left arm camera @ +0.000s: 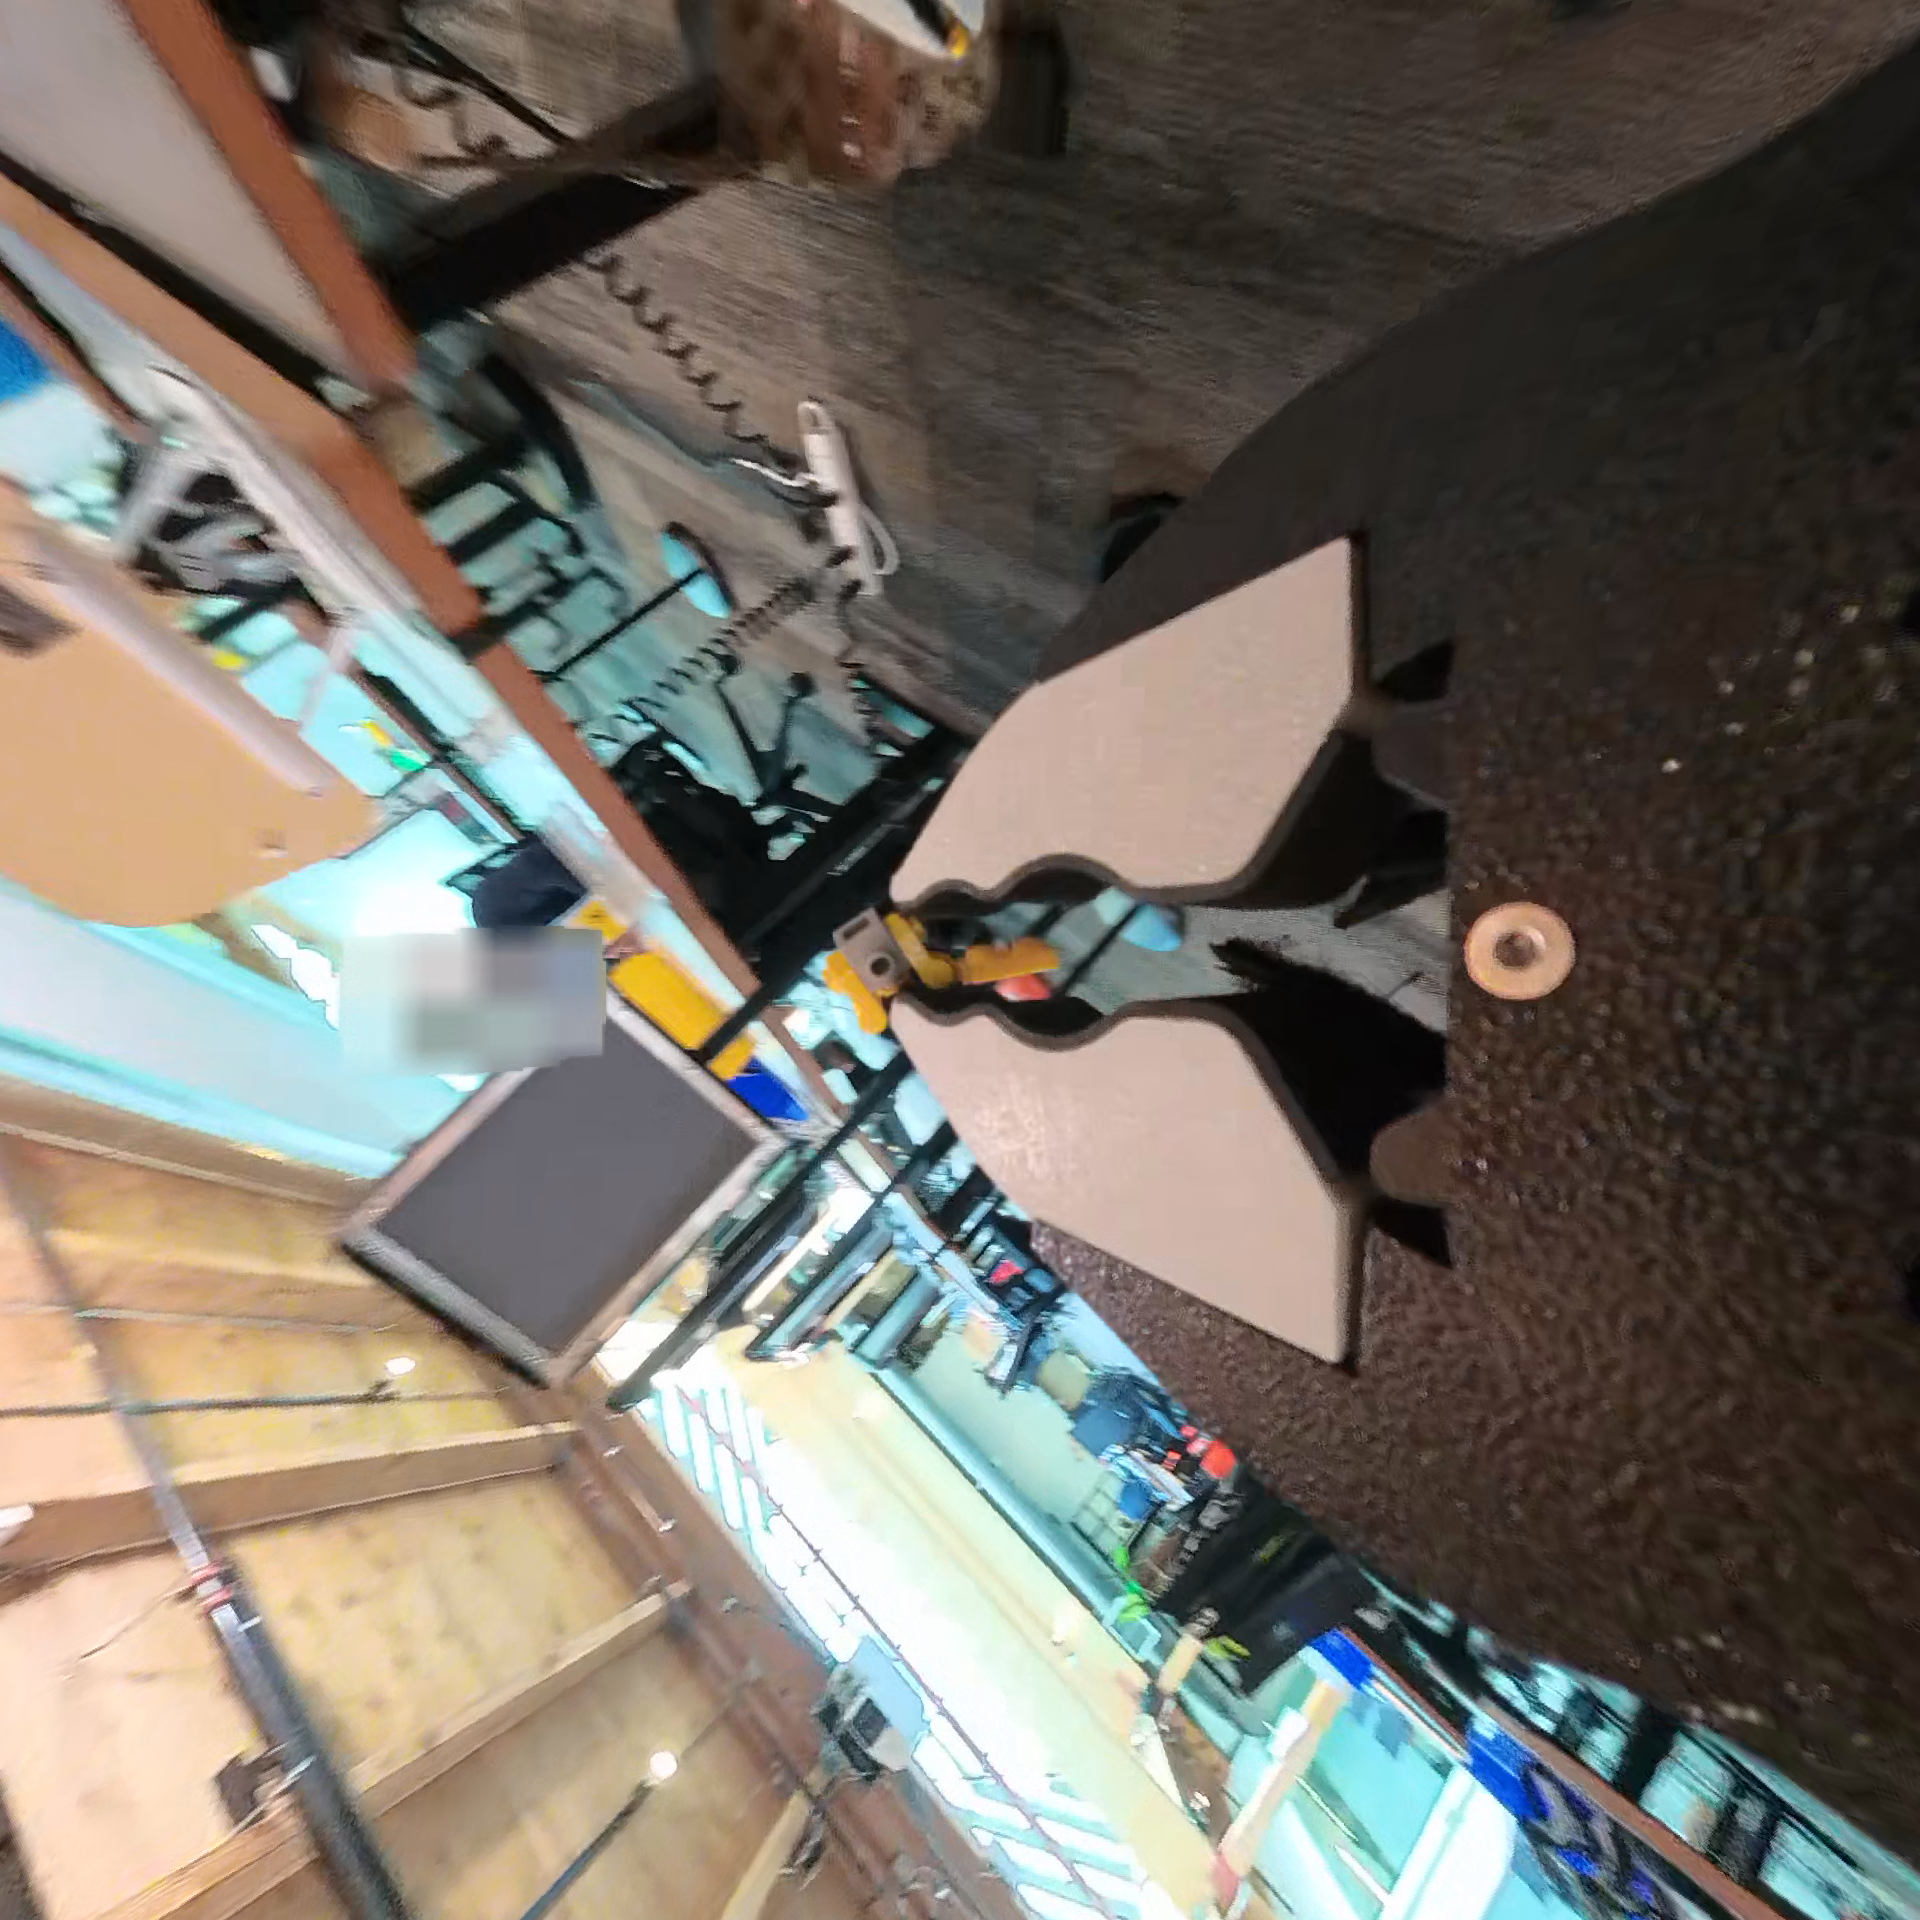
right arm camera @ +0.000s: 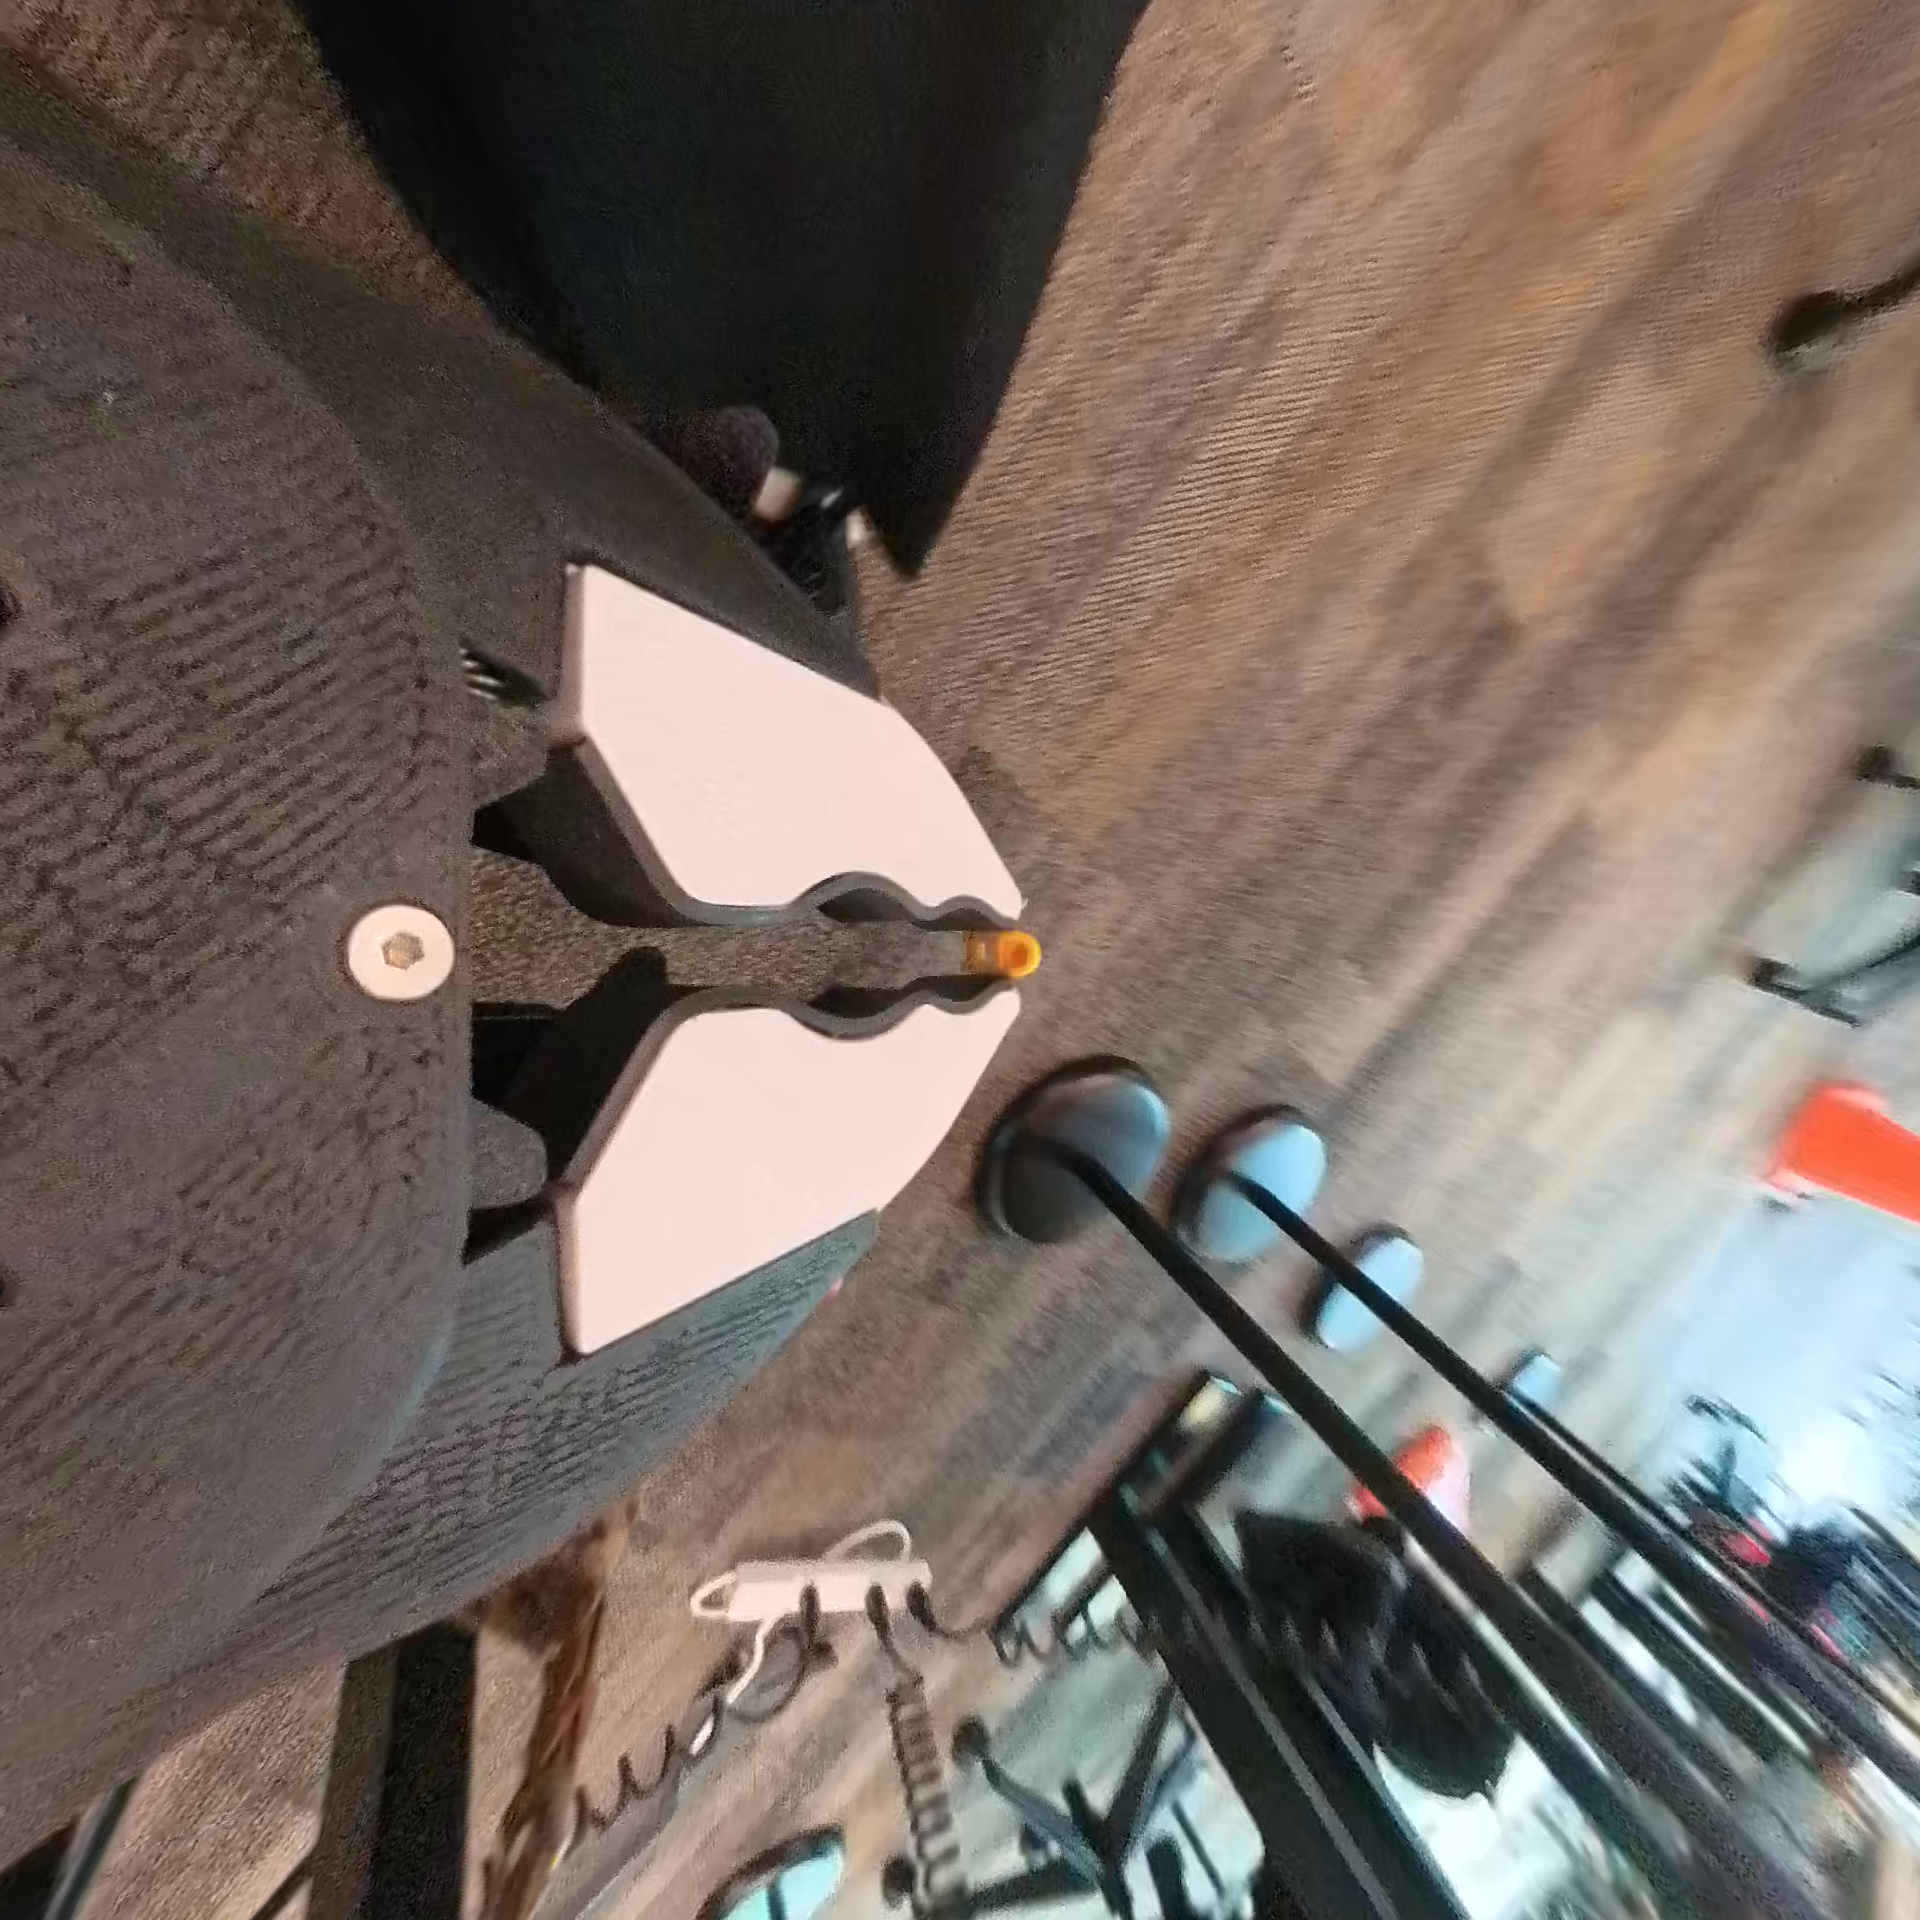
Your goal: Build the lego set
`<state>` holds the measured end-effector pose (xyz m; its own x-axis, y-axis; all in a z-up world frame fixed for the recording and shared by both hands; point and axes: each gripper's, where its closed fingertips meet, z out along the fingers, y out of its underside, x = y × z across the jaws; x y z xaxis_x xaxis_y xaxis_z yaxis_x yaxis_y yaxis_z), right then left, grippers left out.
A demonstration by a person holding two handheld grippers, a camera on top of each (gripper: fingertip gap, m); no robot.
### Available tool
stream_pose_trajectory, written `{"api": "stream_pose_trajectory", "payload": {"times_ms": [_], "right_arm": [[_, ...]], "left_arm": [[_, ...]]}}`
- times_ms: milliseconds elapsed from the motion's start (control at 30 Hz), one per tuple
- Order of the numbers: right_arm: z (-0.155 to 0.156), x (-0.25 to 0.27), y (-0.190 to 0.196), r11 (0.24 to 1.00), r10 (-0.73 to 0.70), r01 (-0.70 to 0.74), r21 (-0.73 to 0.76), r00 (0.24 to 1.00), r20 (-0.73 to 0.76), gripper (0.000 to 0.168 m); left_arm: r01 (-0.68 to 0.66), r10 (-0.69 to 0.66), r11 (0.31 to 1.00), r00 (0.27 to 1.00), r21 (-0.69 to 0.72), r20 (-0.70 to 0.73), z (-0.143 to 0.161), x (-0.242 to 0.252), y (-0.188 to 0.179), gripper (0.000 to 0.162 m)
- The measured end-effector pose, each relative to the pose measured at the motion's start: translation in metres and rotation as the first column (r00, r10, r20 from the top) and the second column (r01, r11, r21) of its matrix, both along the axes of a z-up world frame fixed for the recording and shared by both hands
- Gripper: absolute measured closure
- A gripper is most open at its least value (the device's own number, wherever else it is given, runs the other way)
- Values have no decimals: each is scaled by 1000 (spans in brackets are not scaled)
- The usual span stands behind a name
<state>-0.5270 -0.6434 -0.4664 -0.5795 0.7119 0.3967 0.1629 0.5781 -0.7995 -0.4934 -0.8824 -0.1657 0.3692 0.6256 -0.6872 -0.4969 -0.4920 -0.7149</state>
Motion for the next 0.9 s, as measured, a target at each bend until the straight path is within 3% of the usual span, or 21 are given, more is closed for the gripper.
{"api": "stream_pose_trajectory", "payload": {"times_ms": [167,400,567,733,833,900], "right_arm": [[128,88,16,974,-167,129,-187,965,-201,162],[247,211,105,858,-510,409,-312,754,-413,162],[307,281,192,686,-727,563,-461,509,-461,162],[351,350,275,564,-774,695,-445,257,-579,163],[357,385,333,498,-740,790,-358,172,-650,163],[356,405,375,445,-713,854,-269,156,-684,163]], "left_arm": [[190,-190,974,982,127,-14,16,-3,73,150],[512,-520,843,854,168,10,14,34,211,150],[666,-675,728,737,163,4,21,75,289,150],[772,-783,616,622,158,10,27,100,375,150],[844,-851,515,525,153,-32,46,119,447,150],[885,-885,446,458,132,-82,61,131,502,150]]}}
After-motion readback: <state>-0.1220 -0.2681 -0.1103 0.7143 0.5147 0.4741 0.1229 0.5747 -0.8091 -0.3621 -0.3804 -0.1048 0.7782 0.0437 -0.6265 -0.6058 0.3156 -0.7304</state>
